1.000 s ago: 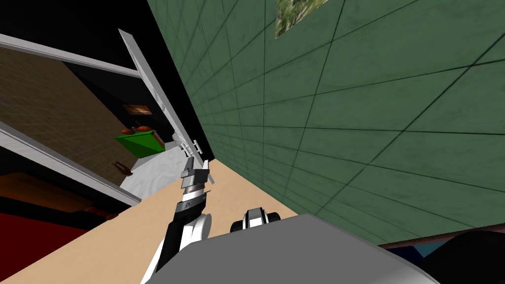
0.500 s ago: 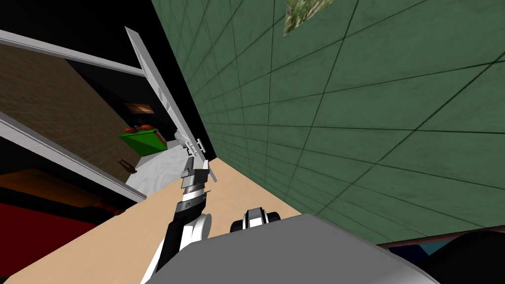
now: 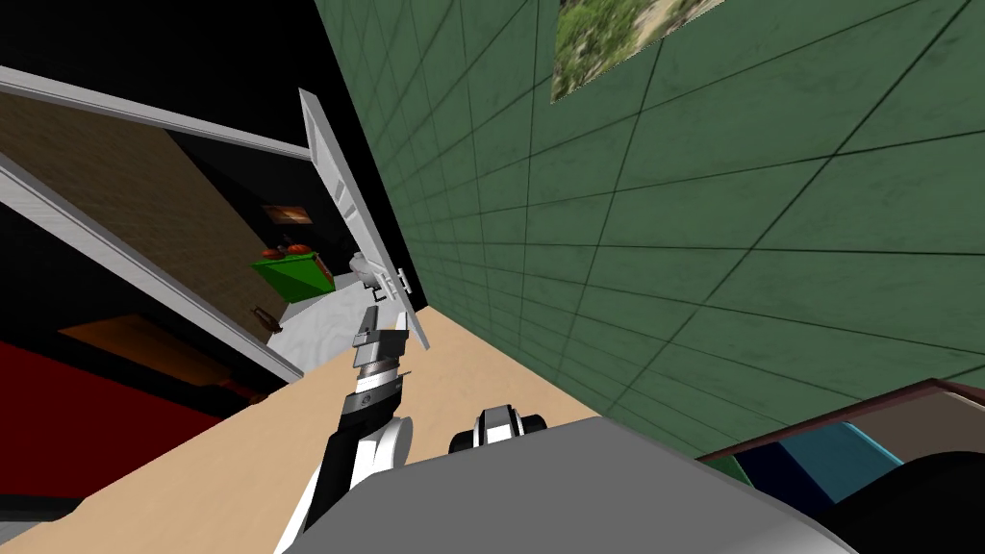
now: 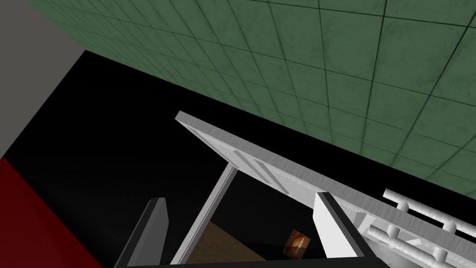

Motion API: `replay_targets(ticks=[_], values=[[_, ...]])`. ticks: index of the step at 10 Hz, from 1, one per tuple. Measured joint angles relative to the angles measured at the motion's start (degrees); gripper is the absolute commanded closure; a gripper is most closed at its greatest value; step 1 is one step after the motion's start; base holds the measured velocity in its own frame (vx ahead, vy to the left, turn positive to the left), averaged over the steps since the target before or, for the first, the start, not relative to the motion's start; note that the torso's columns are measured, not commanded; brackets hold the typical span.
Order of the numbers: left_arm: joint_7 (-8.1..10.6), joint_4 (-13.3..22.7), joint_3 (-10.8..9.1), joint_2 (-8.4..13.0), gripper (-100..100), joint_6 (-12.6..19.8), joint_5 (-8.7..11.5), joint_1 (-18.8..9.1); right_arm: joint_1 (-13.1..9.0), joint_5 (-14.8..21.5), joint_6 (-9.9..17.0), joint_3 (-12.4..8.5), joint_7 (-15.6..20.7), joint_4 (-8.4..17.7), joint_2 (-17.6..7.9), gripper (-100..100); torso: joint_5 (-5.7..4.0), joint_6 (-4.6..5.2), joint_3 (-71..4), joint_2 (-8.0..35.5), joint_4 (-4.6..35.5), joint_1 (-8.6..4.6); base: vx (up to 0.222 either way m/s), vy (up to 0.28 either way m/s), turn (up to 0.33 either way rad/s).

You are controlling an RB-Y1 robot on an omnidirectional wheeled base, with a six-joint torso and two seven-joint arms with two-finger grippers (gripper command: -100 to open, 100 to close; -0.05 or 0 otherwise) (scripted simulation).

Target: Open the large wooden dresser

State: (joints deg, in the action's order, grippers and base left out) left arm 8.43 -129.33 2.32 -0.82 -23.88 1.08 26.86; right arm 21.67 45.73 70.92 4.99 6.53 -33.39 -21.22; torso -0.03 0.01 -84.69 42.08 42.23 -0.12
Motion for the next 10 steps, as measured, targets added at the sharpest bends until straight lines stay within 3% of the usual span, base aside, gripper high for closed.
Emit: replay_targets(ticks=[2, 6, 8, 10], values=[[0.00, 0.0, 0.00, 0.0, 0, 0.0, 0.0, 0.0, -0.3, -1.8, -1.5, -1.2, -0.8, -1.9, -2.2, -100, 0.03, -0.01, 0.1, 0.2, 0.1, 0.12, -0.097, 0.049, 0.024], [0.00, 0.0, 0.01, 0.0, 0, 0.0, 0.0, 0.0, -3.1, -5.0, -6.2, -3.3, -4.5, -1.2, -6.4, -100, 0.03, -0.01, 0.1, 0.2, 0.1, 0.13, -0.109, 0.063, 0.022], [0.00, 0.0, 0.00, 0.0, 0, 0.0, 0.0, 0.0, -3.2, -6.8, -7.2, -4.4, -5.3, -3.7, -8.2, -100, 0.03, -0.01, 0.1, 0.2, 0.0, 0.10, -0.100, 0.059, 0.025], [0.00, 0.0, 0.00, 0.0, 0, 0.0, 0.0, 0.0, -3.8, -8.2, -8.8, -5.4, -6.5, -4.6, -10.0, -100, 0.03, -0.01, 0.1, 0.2, 0.1, 0.11, -0.081, 0.056, 0.016]])
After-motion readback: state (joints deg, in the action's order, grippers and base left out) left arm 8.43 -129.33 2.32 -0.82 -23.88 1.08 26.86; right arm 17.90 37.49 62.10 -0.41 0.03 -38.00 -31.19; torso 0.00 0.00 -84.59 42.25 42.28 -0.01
